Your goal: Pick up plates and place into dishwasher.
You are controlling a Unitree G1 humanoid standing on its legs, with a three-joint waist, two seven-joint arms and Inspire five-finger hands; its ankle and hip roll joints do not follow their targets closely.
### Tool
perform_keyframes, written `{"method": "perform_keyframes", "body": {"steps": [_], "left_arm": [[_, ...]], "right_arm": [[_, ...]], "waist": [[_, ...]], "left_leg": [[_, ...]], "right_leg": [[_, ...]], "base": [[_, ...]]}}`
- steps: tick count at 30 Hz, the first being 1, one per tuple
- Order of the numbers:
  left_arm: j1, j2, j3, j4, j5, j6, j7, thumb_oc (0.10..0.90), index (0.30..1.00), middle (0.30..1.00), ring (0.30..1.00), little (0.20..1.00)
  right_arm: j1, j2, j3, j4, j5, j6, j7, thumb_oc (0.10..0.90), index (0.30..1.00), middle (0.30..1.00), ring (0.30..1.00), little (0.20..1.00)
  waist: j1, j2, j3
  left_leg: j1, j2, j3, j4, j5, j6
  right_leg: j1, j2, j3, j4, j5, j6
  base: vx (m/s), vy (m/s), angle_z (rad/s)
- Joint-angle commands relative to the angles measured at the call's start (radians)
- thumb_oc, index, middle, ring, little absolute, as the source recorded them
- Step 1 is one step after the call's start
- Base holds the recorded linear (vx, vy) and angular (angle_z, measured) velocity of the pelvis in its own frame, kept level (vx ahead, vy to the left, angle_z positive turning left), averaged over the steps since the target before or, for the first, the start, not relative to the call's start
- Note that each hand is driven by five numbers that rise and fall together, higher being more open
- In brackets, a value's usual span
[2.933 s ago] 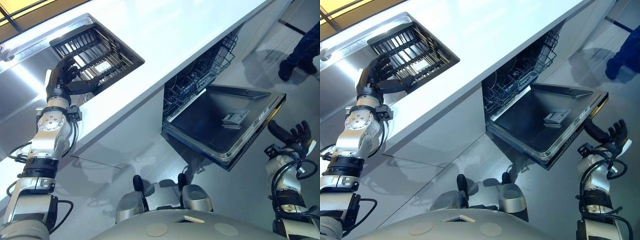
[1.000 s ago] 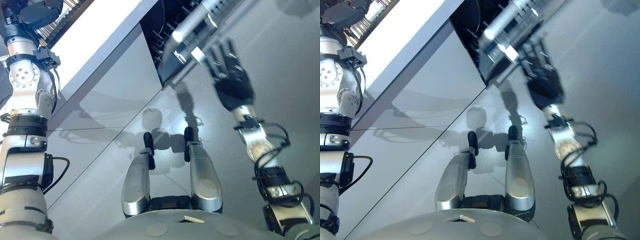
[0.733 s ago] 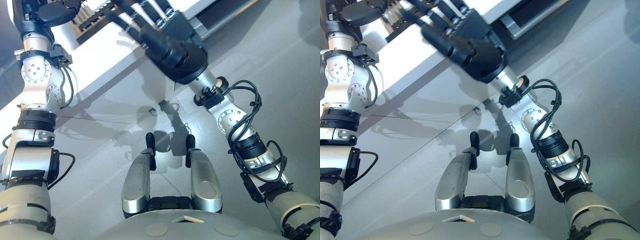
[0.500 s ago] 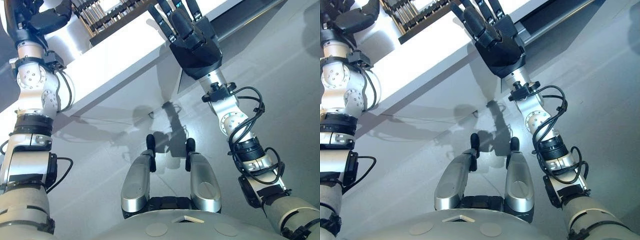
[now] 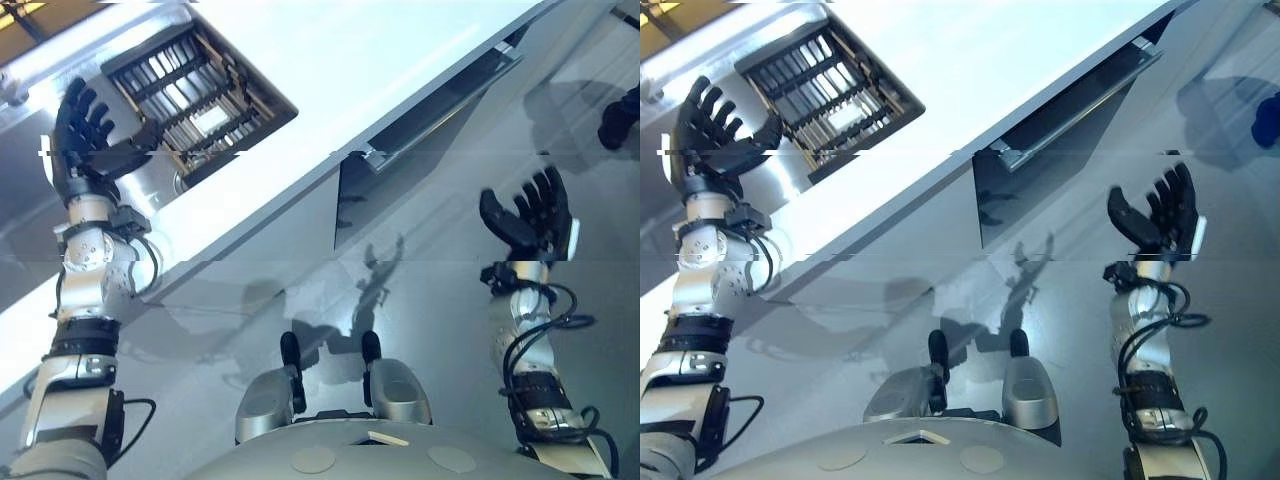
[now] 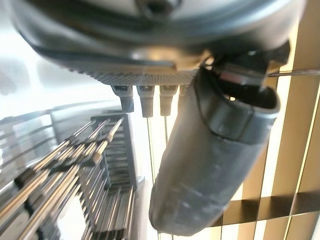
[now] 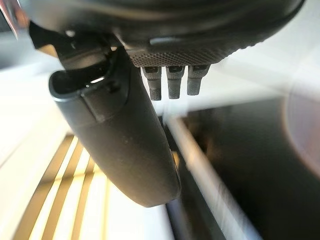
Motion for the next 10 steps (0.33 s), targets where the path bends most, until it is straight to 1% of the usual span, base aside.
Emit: {"method": "perform_keyframes", "body": {"steps": [1, 2, 3, 4, 5, 7, 9, 10], "left_arm": [[-0.034, -0.007, -0.007, -0.043, 0.024, -0.013, 0.004, 0.8, 0.9, 0.9, 0.9, 0.9], [-0.042, -0.009, -0.013, -0.039, 0.021, 0.006, 0.008, 0.8, 0.9, 0.9, 0.9, 0.9], [-0.053, -0.009, -0.021, -0.028, 0.014, 0.016, 0.012, 0.8, 0.9, 0.9, 0.9, 0.9], [-0.064, -0.005, -0.027, -0.012, 0.008, 0.016, 0.008, 0.8, 0.9, 0.9, 0.9, 0.9], [-0.073, -0.001, -0.029, -0.001, -0.003, 0.018, 0.001, 0.8, 0.9, 0.9, 0.9, 0.9], [-0.094, -0.004, -0.04, 0.022, -0.022, 0.011, -0.004, 0.8, 0.9, 0.9, 0.9, 0.9], [-0.106, -0.005, -0.045, 0.037, -0.035, 0.001, -0.015, 0.8, 0.9, 0.9, 0.9, 0.9], [-0.121, -0.002, -0.05, 0.048, -0.045, -0.009, -0.026, 0.8, 0.9, 0.9, 0.9, 0.9]], "right_arm": [[-0.025, -0.011, 0.033, 0.034, -0.103, -0.05, -0.028, 0.8, 0.9, 0.9, 0.9, 0.9], [-0.017, -0.009, 0.042, 0.088, -0.11, -0.03, -0.043, 0.8, 0.9, 0.9, 0.9, 0.9], [-0.011, -0.009, 0.052, 0.143, -0.121, 0.011, -0.043, 0.8, 0.9, 0.9, 0.9, 0.9], [-0.008, -0.012, 0.054, 0.208, -0.117, 0.05, -0.022, 0.8, 0.9, 0.9, 0.9, 0.9], [-0.008, -0.012, 0.054, 0.263, -0.098, 0.074, -0.005, 0.8, 0.9, 0.9, 0.9, 0.9], [-0.005, -0.001, 0.046, 0.416, -0.078, 0.156, 0.076, 0.8, 0.9, 0.9, 0.9, 0.9], [-0.006, -0.002, 0.047, 0.513, -0.085, 0.196, 0.124, 0.8, 0.9, 0.9, 0.9, 0.9], [-0.008, -0.001, 0.052, 0.606, -0.073, 0.258, 0.175, 0.8, 0.9, 0.9, 0.9, 0.9]], "waist": [[-0.005, 0.001, -0.076], [-0.005, 0.001, -0.085], [-0.006, 0.0, -0.093], [-0.007, 0.0, -0.1], [-0.007, -0.001, -0.104], [-0.006, -0.001, -0.12], [-0.003, -0.001, -0.128], [0.002, -0.002, -0.137]], "left_leg": [[-0.002, -0.047, 0.027, 0.005, -0.084, 0.028], [0.006, -0.046, 0.025, -0.006, -0.081, 0.026], [0.014, -0.044, 0.025, -0.014, -0.08, 0.022], [0.019, -0.043, 0.024, -0.015, -0.082, 0.02], [0.024, -0.042, 0.024, -0.016, -0.084, 0.019], [0.036, -0.041, 0.024, -0.017, -0.09, 0.019], [0.041, -0.04, 0.024, -0.017, -0.094, 0.019], [0.048, -0.04, 0.021, -0.016, -0.097, 0.019]], "right_leg": [[-0.057, 0.064, -0.016, 0.019, 0.006, 0.004], [-0.047, 0.065, -0.018, 0.008, 0.007, 0.004], [-0.037, 0.067, -0.021, 0.0, 0.008, 0.004], [-0.028, 0.068, -0.024, -0.007, 0.008, 0.004], [-0.021, 0.069, -0.027, -0.013, 0.009, 0.003], [-0.005, 0.07, -0.029, -0.027, 0.01, 0.002], [0.005, 0.071, -0.029, -0.038, 0.013, 0.003], [0.015, 0.071, -0.03, -0.049, 0.016, 0.004]], "base": [[0.0, -0.061, -0.09], [-0.01, -0.061, -0.1], [-0.02, -0.064, -0.06], [-0.02, -0.059, 0.03], [-0.02, -0.056, 0.06], [-0.02, -0.054, 0.05], [-0.01, -0.044, 0.03], [0.0, -0.057, 0.03]]}}
